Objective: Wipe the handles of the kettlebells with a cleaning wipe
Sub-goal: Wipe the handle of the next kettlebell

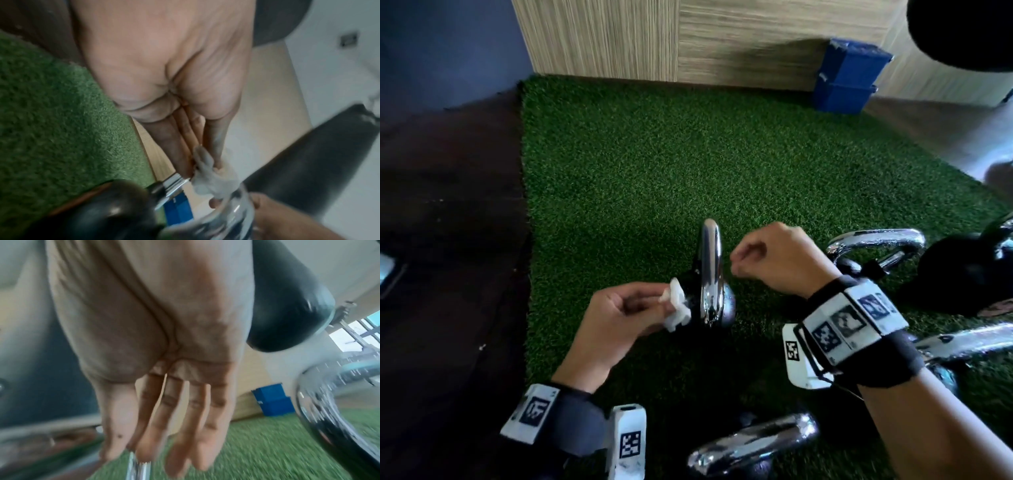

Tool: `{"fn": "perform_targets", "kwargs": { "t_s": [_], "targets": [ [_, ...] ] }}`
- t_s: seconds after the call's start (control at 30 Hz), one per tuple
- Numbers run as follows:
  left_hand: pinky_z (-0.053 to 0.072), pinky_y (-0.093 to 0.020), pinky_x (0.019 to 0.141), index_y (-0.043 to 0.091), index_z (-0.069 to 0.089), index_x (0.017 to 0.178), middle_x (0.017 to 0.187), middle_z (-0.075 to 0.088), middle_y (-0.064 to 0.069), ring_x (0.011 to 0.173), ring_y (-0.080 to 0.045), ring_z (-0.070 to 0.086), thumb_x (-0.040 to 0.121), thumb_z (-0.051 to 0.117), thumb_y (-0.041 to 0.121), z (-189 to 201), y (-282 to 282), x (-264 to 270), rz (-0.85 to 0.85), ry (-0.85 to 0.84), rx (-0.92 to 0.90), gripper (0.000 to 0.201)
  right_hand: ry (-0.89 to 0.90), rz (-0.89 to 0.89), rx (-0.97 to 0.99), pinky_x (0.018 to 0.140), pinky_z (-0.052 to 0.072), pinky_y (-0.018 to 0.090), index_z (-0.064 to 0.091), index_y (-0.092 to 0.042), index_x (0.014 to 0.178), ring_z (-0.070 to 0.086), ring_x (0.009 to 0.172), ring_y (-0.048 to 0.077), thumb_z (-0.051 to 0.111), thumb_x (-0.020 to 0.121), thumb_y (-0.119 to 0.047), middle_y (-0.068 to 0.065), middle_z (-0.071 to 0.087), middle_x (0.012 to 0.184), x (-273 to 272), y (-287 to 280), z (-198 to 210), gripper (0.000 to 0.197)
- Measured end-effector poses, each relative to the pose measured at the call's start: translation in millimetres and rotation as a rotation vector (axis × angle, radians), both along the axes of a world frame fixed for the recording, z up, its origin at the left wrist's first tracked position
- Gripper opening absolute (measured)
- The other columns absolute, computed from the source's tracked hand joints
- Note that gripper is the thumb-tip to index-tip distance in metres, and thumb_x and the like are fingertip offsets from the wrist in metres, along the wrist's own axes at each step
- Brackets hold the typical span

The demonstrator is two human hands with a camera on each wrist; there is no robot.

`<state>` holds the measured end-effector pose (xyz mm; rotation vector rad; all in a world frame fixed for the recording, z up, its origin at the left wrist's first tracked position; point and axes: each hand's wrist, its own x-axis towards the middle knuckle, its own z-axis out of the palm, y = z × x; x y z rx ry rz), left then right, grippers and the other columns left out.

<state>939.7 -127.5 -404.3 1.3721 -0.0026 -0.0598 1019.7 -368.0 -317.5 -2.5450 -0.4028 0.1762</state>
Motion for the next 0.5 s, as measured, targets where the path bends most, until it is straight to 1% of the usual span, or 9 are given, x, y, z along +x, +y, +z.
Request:
{"fn": "perform_targets", "kwargs": {
  "t_s": [0.07,0.13,0.2,0.23,0.3,0.33,0.4,0.47,0.5],
  "targets": [
    [0.06,-0.022,0.068,0.019,0.081,0.104,0.072,0.073,0.0,0.075,-0.012,0.074,0.064,0.086,0.023,13,4,3,-0.011,0.029,-0.125,0.041,-0.081,0.1,0.157,0.058,0.045,0.002,0.079,-0.029,0.097,0.062,0.062,-0.011,0.08,0.083,-0.028,-0.019,0.074,0.081,-16,6,22,0.014],
    [0.059,-0.022,0.067,0.018,0.08,0.102,0.075,0.074,0.0,0.078,-0.012,0.075,0.057,0.094,0.032,27,6,7,-0.028,0.037,-0.191,0.05,-0.022,0.236,0.242,0.054,0.041,0.004,0.077,-0.034,0.108,0.059,0.056,-0.009,0.083,0.079,-0.03,-0.016,0.076,0.087,-31,15,36,0.03],
    [0.059,-0.021,0.064,0.016,0.08,0.09,0.084,0.077,-0.004,0.079,-0.012,0.075,0.046,0.1,0.042,37,6,12,-0.028,0.029,-0.244,0.056,-0.017,0.297,0.273,0.059,0.047,0.008,0.075,-0.033,0.116,0.064,0.064,-0.005,0.087,0.073,-0.031,-0.013,0.077,0.096,-42,25,40,0.044],
    [0.058,-0.02,0.063,0.017,0.079,0.084,0.084,0.076,-0.004,0.078,-0.01,0.074,0.044,0.1,0.043,42,4,14,-0.027,0.026,-0.274,0.052,-0.046,0.288,0.289,0.065,0.052,0.013,0.074,-0.031,0.117,0.068,0.071,-0.002,0.089,0.071,-0.032,-0.012,0.077,0.099,-45,27,40,0.048],
    [0.058,-0.018,0.062,0.019,0.076,0.072,0.079,0.075,-0.001,0.073,-0.007,0.073,0.052,0.095,0.037,48,-2,17,-0.027,0.026,-0.324,0.033,-0.107,0.234,0.355,0.077,0.057,0.02,0.076,-0.026,0.115,0.072,0.079,0.002,0.09,0.068,-0.032,-0.01,0.077,0.099,-47,32,40,0.049],
    [0.058,-0.019,0.061,0.02,0.074,0.067,0.076,0.074,0.001,0.07,-0.006,0.071,0.056,0.089,0.034,50,-6,17,-0.025,0.032,-0.326,0.023,-0.142,0.211,0.383,0.076,0.057,0.021,0.076,-0.025,0.113,0.072,0.08,0.003,0.089,0.068,-0.032,-0.01,0.077,0.098,-48,33,39,0.047],
    [0.058,-0.022,0.061,0.02,0.074,0.063,0.071,0.072,0.002,0.066,-0.005,0.069,0.063,0.081,0.032,53,-14,16,-0.041,0.035,-0.27,0.015,-0.206,0.178,0.421,0.069,0.058,0.025,0.078,-0.026,0.107,0.071,0.076,0.006,0.086,0.07,-0.036,-0.009,0.077,0.093,-50,33,37,0.039],
    [0.058,-0.025,0.062,0.018,0.078,0.071,0.072,0.072,0.002,0.068,-0.007,0.069,0.073,0.08,0.03,55,-15,15,-0.067,0.012,-0.2,0.012,-0.231,0.133,0.474,0.065,0.058,0.032,0.08,-0.027,0.1,0.07,0.071,0.009,0.085,0.073,-0.037,-0.007,0.076,0.088,-52,35,33,0.029],
    [0.058,-0.027,0.063,0.017,0.081,0.079,0.077,0.074,0.0,0.072,-0.009,0.07,0.078,0.079,0.03,55,-15,15,-0.083,0.001,-0.178,0.013,-0.226,0.101,0.508,0.065,0.059,0.033,0.081,-0.025,0.098,0.071,0.071,0.008,0.085,0.074,-0.033,-0.007,0.077,0.088,-51,36,30,0.026]
  ]
}}
